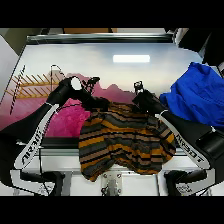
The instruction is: Fold the clothes and pants, and hang the long-sleeved shirts on hangers.
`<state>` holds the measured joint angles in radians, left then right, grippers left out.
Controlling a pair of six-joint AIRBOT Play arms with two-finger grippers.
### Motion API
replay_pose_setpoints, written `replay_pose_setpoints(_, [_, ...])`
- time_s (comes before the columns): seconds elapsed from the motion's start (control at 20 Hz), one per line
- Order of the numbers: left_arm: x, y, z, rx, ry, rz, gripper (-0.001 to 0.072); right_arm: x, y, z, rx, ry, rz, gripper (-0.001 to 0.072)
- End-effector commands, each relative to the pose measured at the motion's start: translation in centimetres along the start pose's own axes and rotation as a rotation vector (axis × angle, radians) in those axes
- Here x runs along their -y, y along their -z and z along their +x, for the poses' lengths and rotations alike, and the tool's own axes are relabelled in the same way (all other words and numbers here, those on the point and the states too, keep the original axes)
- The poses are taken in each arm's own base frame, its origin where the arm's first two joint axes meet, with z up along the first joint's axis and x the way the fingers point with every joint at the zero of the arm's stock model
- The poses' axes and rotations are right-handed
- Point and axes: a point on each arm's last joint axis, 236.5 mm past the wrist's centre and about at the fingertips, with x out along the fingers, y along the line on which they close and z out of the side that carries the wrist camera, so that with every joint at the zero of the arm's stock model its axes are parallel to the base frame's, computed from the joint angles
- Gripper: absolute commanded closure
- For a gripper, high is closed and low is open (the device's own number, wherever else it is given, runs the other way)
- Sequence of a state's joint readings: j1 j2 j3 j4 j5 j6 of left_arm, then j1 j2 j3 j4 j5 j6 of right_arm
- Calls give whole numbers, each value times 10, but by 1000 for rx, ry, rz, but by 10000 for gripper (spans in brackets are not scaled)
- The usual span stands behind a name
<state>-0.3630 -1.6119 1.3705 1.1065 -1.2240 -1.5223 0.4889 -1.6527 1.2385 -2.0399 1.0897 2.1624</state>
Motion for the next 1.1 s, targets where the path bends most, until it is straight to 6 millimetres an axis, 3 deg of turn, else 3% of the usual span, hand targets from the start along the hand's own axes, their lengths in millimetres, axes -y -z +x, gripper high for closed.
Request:
replay_pose_setpoints(0.0, [6, -8, 3, 38, -1, 12, 20, 11, -5, -21, 22, -19, 0, 703])
replay_pose_setpoints(0.25, [43, -33, 14, 173, 8, 95, 20, 4, -10, -98, 107, -213, 51, 703])
replay_pose_setpoints(0.35, [50, -47, 16, 242, -19, 142, 21, 1, -9, -119, 132, -272, 45, 703])
replay_pose_setpoints(0.7, [65, -86, 21, 276, -229, 410, 20, -13, 23, -137, 58, -277, -52, 703])
replay_pose_setpoints(0.85, [65, -91, 36, 211, -241, 414, 20, -18, 28, -149, 71, -287, -74, 703])
replay_pose_setpoints(1.05, [59, -88, 51, 119, -254, 424, 20, -11, 25, -165, 116, -296, -65, 703])
